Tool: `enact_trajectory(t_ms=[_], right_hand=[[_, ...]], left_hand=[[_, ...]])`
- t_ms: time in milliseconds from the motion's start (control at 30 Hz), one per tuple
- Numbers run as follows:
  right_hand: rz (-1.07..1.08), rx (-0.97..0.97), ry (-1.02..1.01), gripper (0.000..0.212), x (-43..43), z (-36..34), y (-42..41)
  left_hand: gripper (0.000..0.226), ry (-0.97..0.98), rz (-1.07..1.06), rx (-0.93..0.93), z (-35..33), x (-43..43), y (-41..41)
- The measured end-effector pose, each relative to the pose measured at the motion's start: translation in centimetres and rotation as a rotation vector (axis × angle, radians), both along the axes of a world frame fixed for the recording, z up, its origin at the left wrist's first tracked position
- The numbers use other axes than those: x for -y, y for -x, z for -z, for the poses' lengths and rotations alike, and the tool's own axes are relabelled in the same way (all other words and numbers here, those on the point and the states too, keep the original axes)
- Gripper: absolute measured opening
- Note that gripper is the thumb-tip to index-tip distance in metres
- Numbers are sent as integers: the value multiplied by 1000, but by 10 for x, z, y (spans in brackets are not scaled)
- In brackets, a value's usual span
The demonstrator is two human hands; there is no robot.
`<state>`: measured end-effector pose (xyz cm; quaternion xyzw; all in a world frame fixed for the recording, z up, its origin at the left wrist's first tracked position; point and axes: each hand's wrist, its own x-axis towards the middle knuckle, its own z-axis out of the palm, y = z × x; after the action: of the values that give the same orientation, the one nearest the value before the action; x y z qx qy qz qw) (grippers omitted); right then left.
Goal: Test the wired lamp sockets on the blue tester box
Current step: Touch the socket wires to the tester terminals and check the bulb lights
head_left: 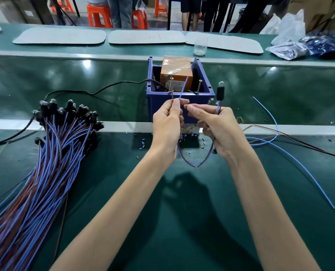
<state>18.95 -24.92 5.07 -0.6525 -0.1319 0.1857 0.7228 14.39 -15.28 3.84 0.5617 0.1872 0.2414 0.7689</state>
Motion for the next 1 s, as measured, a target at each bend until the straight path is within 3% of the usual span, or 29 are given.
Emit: enact_trajectory(t_ms=[267,400,533,667,733,867,1000], right_hand=[[-103,28,-50,9,-10,8,11],[-81,16,26,17,-13,8,8],[27,-95,-106,18,-9,4,-1],[205,-37,-157,12,1,2,-12],[265,-23,-155,16,3,5,-17],[341,16,-115,47,4,11,-22],[398,49,-29,38,6,17,-29]], left_hand=[[24,268,39,16,-5,-1,3],[19,332,74,15,-9,-6,2],[16,46,-89,-46,-4,-29,0],[27,-180,-251,-60,5,-52,0],[32,-252,-253,-124,11,-55,-4],[48,-394,-189,-217,21,-48,-10],[44,-584,-138,-228,23,-45,-10]])
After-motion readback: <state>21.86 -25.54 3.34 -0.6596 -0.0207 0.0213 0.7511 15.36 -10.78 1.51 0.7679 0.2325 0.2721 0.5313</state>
